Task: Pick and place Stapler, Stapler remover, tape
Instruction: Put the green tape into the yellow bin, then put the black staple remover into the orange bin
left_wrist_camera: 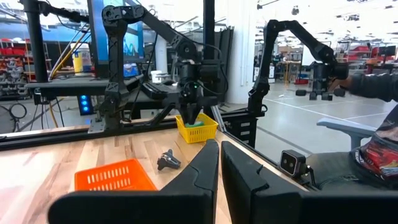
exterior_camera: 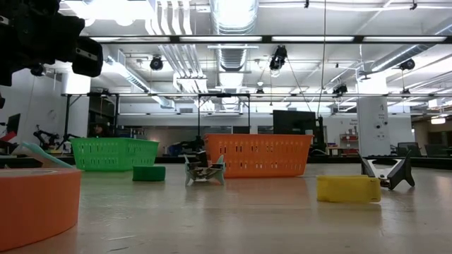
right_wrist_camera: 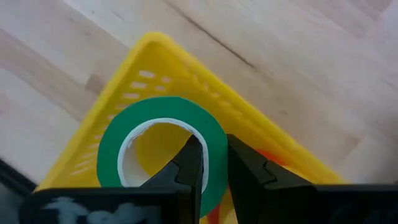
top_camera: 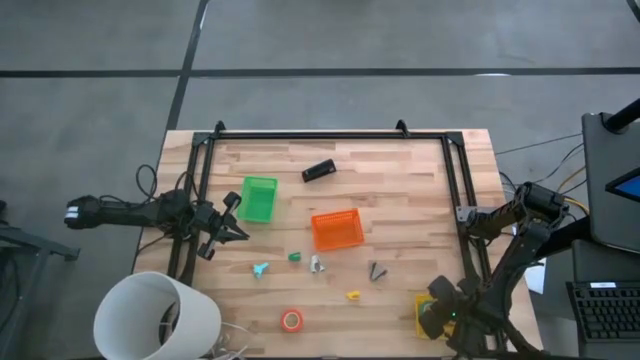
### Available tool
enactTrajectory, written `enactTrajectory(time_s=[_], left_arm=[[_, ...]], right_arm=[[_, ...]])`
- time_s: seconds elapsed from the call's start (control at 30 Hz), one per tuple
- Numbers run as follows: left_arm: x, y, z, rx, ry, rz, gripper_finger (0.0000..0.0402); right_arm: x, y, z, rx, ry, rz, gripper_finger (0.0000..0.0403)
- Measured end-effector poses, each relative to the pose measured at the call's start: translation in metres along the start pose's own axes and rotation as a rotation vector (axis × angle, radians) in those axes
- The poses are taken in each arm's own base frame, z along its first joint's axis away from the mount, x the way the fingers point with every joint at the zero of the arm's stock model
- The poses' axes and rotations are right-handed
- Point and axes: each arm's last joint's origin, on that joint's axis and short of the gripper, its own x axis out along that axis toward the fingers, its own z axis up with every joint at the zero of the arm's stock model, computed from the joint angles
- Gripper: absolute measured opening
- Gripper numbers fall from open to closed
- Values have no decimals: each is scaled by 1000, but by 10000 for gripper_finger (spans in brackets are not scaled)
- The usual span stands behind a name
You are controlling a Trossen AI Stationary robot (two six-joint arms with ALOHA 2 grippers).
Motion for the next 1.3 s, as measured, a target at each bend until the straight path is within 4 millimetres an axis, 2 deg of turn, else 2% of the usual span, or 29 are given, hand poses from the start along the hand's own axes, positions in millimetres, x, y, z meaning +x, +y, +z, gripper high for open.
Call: enactTrajectory(time_s=[0.33,0.8,1.17,1.3], left_arm=[[0,0,0,0,0,0,23],[0,0,0,0,0,0,23],[0,0,0,0,0,0,23],[0,0,0,0,0,0,23]], right_arm=[[2,0,-1,15,7,11,58],[0,1,0,24,-11,18,139],[-29,11,6,24,-65,-26,119],[-36,17,11,3,-151,34,112]])
